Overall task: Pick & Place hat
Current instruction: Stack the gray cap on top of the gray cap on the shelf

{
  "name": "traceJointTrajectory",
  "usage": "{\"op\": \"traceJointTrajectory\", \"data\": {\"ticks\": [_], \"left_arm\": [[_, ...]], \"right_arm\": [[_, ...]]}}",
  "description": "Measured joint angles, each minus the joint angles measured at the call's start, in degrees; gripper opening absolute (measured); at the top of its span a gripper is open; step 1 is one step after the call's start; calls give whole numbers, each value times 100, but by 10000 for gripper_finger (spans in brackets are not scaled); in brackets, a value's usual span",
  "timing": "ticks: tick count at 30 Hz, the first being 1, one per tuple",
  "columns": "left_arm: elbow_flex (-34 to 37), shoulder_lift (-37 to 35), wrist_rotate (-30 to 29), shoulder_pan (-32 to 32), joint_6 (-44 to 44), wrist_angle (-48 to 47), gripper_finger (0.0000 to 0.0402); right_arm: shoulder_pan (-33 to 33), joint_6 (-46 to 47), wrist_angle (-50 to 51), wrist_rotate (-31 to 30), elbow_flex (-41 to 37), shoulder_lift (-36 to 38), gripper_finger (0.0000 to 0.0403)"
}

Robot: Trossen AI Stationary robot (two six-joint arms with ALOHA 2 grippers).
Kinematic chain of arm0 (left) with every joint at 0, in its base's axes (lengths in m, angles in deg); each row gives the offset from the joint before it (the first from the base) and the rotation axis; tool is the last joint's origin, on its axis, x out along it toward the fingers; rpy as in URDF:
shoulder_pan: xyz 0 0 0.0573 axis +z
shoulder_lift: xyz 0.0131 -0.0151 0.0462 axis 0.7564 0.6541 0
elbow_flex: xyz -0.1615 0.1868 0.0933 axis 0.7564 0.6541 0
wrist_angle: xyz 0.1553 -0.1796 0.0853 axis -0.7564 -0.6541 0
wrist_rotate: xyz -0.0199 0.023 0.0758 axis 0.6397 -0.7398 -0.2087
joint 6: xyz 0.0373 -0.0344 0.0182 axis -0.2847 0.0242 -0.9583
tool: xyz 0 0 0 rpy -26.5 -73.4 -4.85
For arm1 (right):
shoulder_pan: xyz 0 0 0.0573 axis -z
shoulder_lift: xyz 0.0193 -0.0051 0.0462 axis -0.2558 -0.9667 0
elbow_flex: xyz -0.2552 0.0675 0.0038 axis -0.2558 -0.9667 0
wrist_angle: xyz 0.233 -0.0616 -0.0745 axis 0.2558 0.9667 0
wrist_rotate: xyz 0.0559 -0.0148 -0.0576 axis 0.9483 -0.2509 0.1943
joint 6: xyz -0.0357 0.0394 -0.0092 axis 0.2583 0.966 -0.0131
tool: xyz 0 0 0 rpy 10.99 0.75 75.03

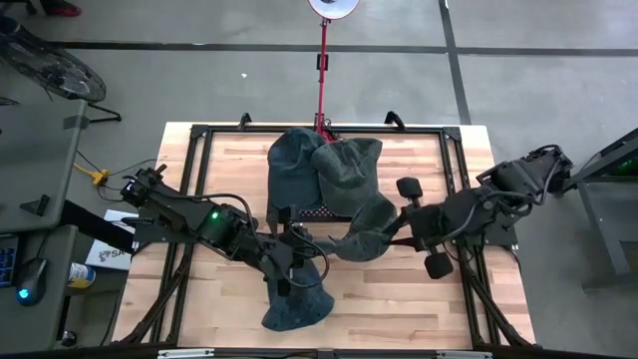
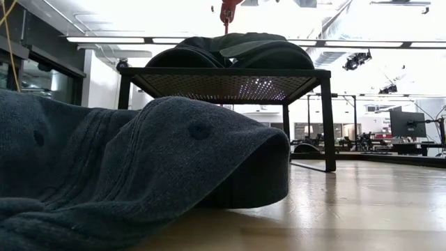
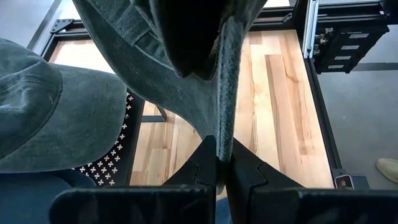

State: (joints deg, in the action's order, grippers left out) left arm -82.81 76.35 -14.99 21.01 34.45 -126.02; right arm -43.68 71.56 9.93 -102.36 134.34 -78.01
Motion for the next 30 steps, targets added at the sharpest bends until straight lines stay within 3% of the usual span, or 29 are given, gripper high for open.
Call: {"op": "traceJointTrajectory", "data": {"ticks": [5, 10, 23, 30], "left_arm": [[0, 0, -4, 0, 2, 9, 5], [0, 0, -54, 0, 32, 11, 11], [0, -8, -382, 0, 46, 93, 91], [-7, -274, -687, 0, 197, -155, 100]], "right_arm": [[0, 130, -19, 14, 0, 0, 17], [-1, 515, -146, -136, -2, 1, 17], [-153, 898, -448, -425, -2, 19, 17], [-151, 937, -211, -806, 302, 122, 17]]}}
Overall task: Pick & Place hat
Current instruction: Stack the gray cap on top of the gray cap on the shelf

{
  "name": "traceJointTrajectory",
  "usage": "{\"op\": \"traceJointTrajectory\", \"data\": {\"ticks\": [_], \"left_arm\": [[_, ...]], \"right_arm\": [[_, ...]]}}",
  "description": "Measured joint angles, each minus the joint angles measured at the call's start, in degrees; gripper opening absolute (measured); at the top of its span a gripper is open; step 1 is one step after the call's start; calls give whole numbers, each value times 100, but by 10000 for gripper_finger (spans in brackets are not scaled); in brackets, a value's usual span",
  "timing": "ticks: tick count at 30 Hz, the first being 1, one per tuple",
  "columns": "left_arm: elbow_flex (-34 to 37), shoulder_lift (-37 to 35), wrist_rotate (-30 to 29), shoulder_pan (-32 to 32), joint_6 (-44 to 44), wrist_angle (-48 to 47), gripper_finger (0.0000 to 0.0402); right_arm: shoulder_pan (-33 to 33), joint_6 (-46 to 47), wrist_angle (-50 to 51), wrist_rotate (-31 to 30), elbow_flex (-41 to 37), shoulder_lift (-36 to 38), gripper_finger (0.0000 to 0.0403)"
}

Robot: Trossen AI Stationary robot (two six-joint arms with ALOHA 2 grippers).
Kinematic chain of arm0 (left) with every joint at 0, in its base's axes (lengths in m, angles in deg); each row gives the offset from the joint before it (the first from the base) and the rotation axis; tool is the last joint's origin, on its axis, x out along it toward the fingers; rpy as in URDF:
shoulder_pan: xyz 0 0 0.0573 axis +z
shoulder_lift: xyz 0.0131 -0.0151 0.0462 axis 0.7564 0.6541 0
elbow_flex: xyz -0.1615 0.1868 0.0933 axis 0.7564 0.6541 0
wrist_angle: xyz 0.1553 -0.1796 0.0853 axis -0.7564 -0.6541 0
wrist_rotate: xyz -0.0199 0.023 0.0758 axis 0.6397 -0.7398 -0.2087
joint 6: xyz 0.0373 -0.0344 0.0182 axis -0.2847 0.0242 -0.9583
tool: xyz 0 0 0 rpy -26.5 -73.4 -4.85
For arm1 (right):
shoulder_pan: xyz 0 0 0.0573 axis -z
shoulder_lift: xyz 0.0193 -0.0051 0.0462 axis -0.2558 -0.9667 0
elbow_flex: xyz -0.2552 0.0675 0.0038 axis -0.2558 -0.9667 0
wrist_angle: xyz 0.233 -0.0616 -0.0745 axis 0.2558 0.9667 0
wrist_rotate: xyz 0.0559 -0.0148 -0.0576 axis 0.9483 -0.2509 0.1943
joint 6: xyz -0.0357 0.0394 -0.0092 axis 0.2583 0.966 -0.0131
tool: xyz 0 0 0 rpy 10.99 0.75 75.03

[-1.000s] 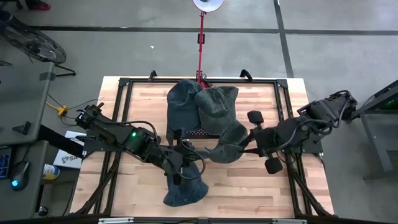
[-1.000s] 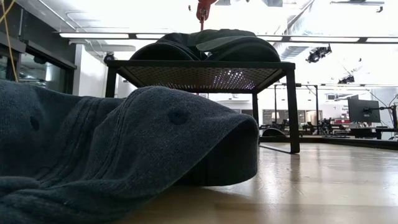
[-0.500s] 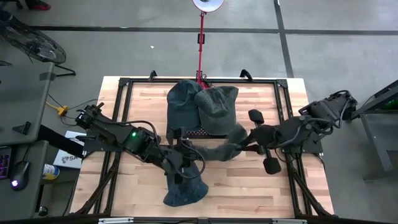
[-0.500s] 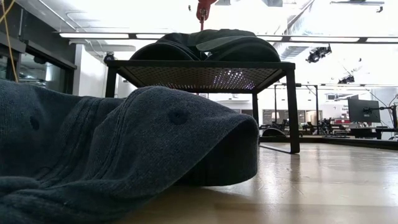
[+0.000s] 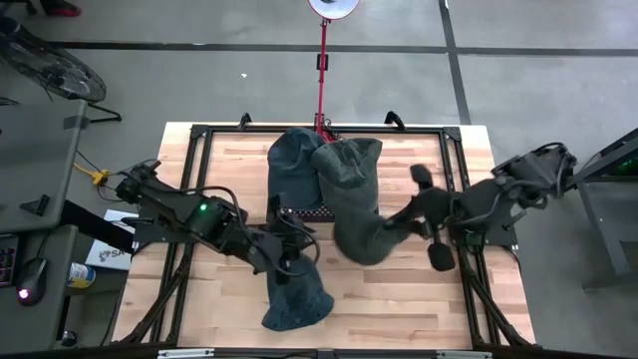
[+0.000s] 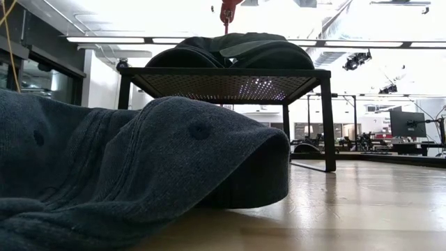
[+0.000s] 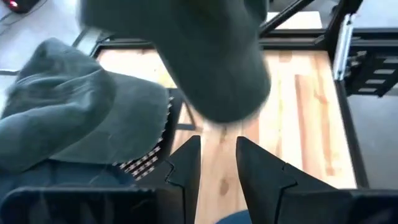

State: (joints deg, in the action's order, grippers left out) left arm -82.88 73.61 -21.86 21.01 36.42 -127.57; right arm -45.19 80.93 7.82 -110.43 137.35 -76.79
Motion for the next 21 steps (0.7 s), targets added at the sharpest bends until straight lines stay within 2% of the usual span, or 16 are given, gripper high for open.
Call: {"op": "traceJointTrajectory", "data": {"ticks": [5, 9, 21], "left_arm": [[0, -228, -285, 0, 292, -348, 100], [0, -421, -527, 0, 362, -395, 100], [0, -968, -1652, 0, 89, -588, 101]], "right_arm": [[107, -4, 326, -149, 620, 4, 17], [412, -208, 527, 98, 958, 5, 17], [2109, -1143, 535, 2325, 1043, -53, 17]]}}
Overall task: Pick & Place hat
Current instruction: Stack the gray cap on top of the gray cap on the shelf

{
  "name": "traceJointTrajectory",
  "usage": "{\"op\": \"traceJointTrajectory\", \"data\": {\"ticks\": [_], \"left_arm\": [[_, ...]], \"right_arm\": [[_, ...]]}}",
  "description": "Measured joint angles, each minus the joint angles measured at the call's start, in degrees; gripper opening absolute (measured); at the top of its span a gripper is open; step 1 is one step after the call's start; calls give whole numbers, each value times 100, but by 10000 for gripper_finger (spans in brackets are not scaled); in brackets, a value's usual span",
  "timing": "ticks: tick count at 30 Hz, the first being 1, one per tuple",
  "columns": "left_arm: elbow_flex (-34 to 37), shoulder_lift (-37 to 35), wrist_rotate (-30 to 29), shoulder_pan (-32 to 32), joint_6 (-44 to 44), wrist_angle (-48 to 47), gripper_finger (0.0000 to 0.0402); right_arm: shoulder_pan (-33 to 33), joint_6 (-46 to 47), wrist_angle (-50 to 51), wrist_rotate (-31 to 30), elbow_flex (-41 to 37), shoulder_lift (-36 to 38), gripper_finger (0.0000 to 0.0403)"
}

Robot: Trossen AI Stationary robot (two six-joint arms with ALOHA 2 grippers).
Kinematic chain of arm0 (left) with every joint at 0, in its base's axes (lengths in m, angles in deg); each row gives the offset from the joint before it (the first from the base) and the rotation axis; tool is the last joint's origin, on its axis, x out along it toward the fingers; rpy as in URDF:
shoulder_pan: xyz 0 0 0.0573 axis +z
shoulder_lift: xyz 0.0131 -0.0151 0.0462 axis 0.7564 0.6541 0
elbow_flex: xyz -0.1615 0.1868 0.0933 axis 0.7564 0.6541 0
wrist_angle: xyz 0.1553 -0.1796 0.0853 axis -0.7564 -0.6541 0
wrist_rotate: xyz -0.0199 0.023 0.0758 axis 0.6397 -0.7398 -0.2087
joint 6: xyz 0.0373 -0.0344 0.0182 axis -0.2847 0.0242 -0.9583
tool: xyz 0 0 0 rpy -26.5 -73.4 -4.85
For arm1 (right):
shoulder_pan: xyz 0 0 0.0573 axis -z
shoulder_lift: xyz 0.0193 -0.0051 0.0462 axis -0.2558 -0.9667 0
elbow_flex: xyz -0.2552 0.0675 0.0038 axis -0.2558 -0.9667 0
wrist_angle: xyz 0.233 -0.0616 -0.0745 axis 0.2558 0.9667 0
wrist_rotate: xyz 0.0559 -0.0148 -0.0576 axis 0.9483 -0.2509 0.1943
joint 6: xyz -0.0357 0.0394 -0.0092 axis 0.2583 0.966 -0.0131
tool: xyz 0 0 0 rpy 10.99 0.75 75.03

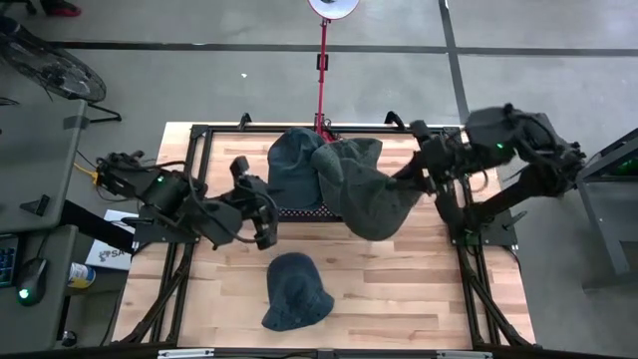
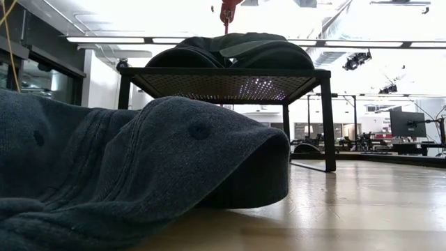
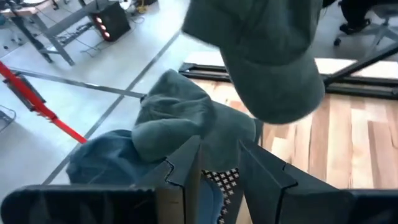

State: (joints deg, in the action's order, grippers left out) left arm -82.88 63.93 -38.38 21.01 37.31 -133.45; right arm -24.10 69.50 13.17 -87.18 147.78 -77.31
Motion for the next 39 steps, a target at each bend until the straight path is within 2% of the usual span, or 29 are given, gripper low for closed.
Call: {"op": "traceJointTrajectory", "data": {"ticks": [12, 18, 23, 31, 39], "left_arm": [[0, -67, -226, 2, -440, 43, 101], [0, -91, -370, 2, -444, -168, 101], [0, -91, -371, 2, -395, -168, 101], [0, -91, -326, 2, -374, -166, 101], [2, -91, -347, 2, -374, -157, 101]], "right_arm": [[1430, -179, -172, 1909, -2, -654, 17], [2010, -356, -224, 3107, -2, -918, 17], [2517, -603, -163, 3809, -2, -1056, 17], [3149, -1075, 117, 4642, -6, -1125, 17], [3422, -1289, 128, 5379, -10, -1126, 17]]}}
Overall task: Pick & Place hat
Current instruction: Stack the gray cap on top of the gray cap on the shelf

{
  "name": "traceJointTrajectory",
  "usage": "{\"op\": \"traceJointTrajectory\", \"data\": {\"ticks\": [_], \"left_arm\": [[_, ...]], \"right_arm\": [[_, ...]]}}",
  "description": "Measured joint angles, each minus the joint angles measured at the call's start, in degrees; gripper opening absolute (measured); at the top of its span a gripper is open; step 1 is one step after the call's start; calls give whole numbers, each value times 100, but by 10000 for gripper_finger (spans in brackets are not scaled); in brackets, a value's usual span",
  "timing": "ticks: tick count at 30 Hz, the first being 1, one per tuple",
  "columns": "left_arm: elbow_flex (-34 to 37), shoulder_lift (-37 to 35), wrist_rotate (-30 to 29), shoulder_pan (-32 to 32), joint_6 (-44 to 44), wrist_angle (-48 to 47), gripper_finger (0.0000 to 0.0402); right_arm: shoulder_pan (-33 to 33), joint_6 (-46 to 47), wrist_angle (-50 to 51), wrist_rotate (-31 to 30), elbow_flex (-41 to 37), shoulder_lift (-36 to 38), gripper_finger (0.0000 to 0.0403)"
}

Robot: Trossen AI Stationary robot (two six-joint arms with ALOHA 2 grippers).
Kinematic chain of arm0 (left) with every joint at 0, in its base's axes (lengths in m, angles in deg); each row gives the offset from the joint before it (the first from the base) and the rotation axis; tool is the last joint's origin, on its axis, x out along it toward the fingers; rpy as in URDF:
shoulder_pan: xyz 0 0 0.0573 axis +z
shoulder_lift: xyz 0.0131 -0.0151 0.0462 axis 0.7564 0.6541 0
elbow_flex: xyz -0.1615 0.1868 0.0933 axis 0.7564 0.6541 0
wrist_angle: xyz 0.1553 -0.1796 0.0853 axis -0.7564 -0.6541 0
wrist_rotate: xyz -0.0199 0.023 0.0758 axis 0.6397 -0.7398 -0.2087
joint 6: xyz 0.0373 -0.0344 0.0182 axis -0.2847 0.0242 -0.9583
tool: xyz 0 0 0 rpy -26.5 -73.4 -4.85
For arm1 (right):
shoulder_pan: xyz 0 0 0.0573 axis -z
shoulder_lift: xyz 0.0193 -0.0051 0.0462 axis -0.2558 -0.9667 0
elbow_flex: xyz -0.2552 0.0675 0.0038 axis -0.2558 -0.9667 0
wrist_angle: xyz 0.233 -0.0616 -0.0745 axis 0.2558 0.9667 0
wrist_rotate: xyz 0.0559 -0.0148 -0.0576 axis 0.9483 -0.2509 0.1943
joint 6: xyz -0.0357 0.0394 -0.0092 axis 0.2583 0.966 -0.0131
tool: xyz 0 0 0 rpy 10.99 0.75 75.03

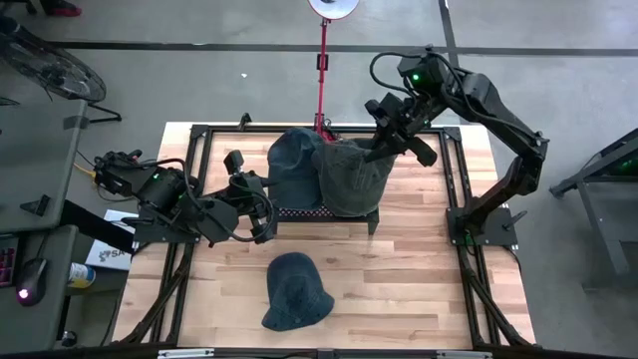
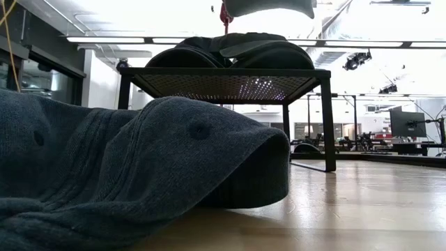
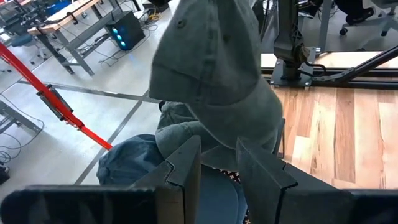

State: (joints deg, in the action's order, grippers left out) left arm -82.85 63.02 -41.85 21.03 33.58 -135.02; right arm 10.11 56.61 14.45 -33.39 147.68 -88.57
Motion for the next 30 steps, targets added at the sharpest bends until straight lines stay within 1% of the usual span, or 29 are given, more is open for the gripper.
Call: {"op": "traceJointTrajectory", "data": {"ticks": [9, 13, 16, 19, 27, 30], "left_arm": [[0, 0, -39, 0, 2, 150, 101], [0, 0, -39, 1, 1, 221, 101], [0, 0, -39, 0, 0, 262, 101], [0, 0, -39, 0, 2, 321, 101], [0, 2, -129, 2, 2, 341, 101], [0, 2, -129, 2, 2, 343, 101]], "right_arm": [[182, -240, -45, 413, -548, -41, 17], [236, -391, -64, 462, -741, -39, 17], [262, -419, -245, 570, -901, -41, 17], [325, -388, -383, 803, -1036, -39, 17], [621, -429, -747, 794, -1476, -39, 17], [758, -412, -979, 653, -1609, -39, 17]]}}
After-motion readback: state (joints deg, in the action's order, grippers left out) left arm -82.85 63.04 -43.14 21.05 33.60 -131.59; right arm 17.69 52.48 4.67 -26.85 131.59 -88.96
